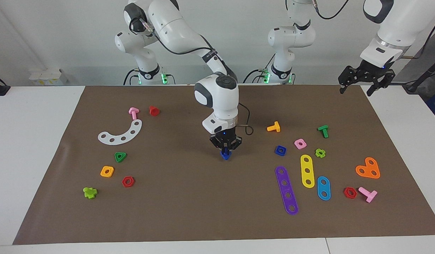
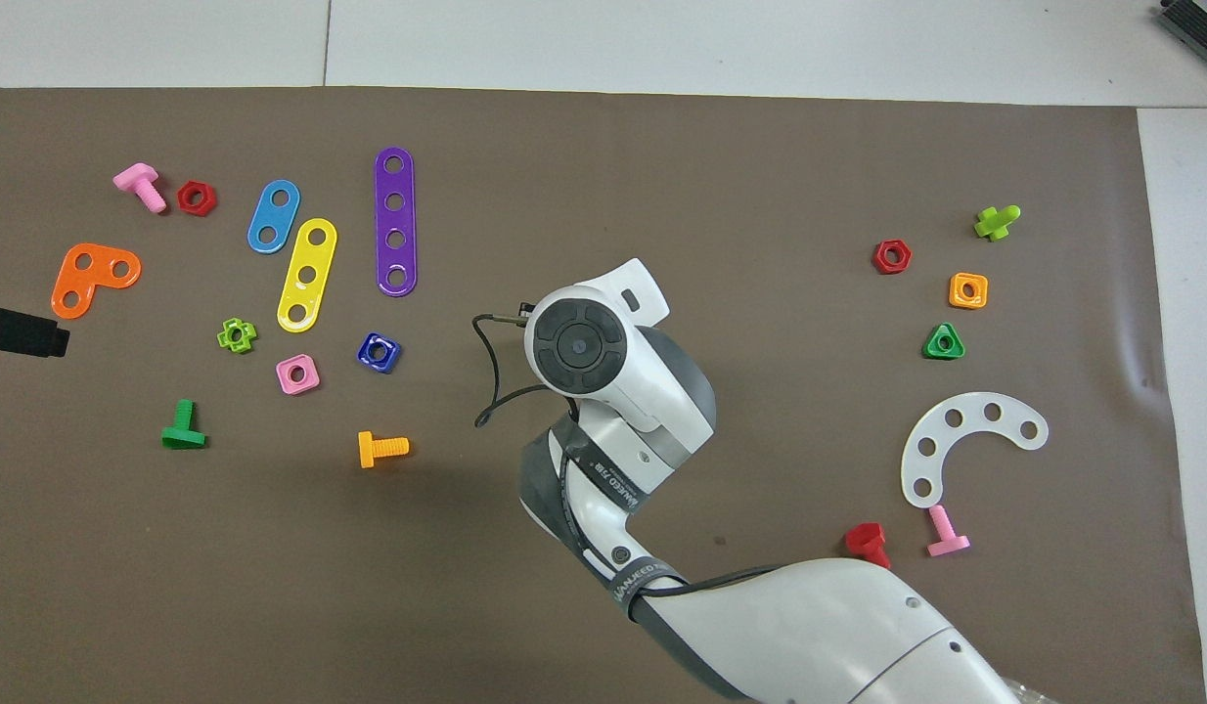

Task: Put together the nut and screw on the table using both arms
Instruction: 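Carry the blue triangle with the right gripper to the table centre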

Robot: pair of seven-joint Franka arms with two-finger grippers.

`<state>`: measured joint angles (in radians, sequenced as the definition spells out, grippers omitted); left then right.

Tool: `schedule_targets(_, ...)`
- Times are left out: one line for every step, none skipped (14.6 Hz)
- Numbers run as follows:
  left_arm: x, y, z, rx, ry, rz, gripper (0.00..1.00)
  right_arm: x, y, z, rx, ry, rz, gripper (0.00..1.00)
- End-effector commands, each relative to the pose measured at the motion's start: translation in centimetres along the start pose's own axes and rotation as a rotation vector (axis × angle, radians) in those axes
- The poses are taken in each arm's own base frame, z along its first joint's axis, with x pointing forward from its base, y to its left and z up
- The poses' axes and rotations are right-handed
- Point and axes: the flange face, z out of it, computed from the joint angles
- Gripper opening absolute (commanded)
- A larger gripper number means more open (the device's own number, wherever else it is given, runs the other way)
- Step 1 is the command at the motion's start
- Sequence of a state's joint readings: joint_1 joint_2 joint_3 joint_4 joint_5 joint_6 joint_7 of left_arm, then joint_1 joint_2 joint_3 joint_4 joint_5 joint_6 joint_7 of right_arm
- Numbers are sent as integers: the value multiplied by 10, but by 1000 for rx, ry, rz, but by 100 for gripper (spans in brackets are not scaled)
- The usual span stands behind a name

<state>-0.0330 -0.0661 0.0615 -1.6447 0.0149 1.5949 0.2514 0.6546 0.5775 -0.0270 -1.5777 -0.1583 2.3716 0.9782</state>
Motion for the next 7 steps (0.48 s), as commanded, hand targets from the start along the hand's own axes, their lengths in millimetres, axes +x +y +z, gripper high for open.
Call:
schedule_targets(-14,-2,3,5,-26,3,100,2,-7,4,6,25,22,0)
schedule_targets(-16,-2,3,5,-25,-6,100,1,-6,5,3,21,23,0)
schedule_targets(-17,-2,6,4,-29,-9,100,0,-5,7,2,18,28,30)
schedule_targets(-19,-1,8,3,-30,-9,100,-3,-6,8,5,19,29,99)
schedule_targets(-23,0,14,-1,-42,-8,100,-4,-6,8,10,21,38,100)
schedule_targets(-26,1,20,-2,-46,-11,100,-5,-7,6,10,22,42,100)
schedule_targets(-27,2,25,1,-33,-22,100,-3,-8,4,7,23,45,100)
